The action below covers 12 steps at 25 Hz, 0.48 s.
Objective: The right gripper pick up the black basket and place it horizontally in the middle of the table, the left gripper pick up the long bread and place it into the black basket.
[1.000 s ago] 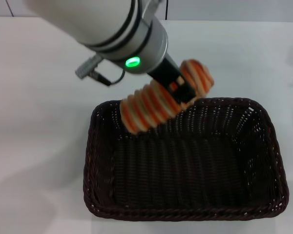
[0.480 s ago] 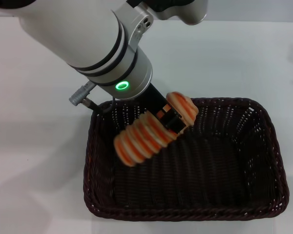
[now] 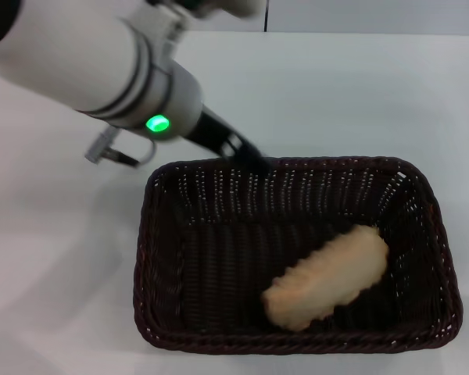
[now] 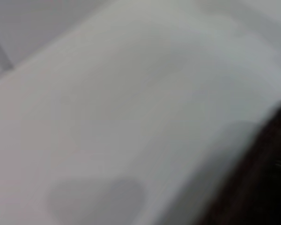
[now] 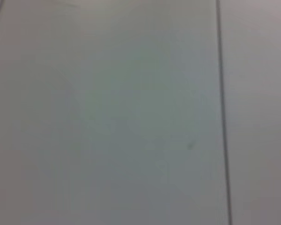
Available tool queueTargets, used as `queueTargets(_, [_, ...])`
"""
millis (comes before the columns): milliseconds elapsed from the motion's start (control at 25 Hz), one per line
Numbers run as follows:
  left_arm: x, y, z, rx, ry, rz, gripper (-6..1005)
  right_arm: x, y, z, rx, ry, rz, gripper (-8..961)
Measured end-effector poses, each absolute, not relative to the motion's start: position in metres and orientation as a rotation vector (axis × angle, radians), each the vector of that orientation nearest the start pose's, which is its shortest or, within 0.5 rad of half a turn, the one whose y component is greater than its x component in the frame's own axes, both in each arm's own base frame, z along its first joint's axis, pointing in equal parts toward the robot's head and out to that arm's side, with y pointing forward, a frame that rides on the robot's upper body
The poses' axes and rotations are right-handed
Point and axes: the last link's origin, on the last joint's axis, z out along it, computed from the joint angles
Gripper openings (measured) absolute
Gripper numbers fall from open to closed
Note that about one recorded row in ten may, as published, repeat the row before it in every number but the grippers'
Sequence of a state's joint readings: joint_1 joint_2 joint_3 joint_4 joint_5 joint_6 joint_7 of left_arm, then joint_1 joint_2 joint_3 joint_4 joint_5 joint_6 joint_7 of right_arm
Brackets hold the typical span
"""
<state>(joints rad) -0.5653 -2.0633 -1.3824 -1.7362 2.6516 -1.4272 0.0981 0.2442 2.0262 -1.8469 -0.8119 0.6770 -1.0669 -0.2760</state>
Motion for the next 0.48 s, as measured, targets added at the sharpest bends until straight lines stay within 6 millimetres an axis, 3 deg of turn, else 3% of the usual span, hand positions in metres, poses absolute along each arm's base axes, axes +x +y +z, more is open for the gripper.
queueTargets(40, [-0.101, 0.341, -0.007, -2.381, -0.800, 0.124, 859, 0.262, 0.355, 0.077, -1.220, 0.237, 0.769, 216])
queueTargets(80, [-0.101, 0.341, -0.007, -2.381, -0.800, 0.124, 864, 0.264, 0.354, 0.077, -1.206, 0.242, 0.764, 216])
queueTargets(160, [-0.118, 0.357, 0.014, -2.238, -0.805, -0.089, 875, 0.271, 0.353, 0.079, -1.164, 0.254, 0.743, 216])
queueTargets(280, [-0.130, 0.364, 0.027, -2.147, -0.796, -0.217, 872, 0.275, 0.353, 0.080, -1.149, 0.271, 0.745, 216])
queueTargets(360, [-0.160, 0.374, 0.061, -1.872, -0.667, -0.524, 871, 0.283, 0.353, 0.083, -1.114, 0.314, 0.754, 216])
queueTargets(480, [-0.160, 0.374, 0.061, -1.872, -0.667, -0.524, 871, 0.287, 0.352, 0.086, -1.085, 0.336, 0.760, 216])
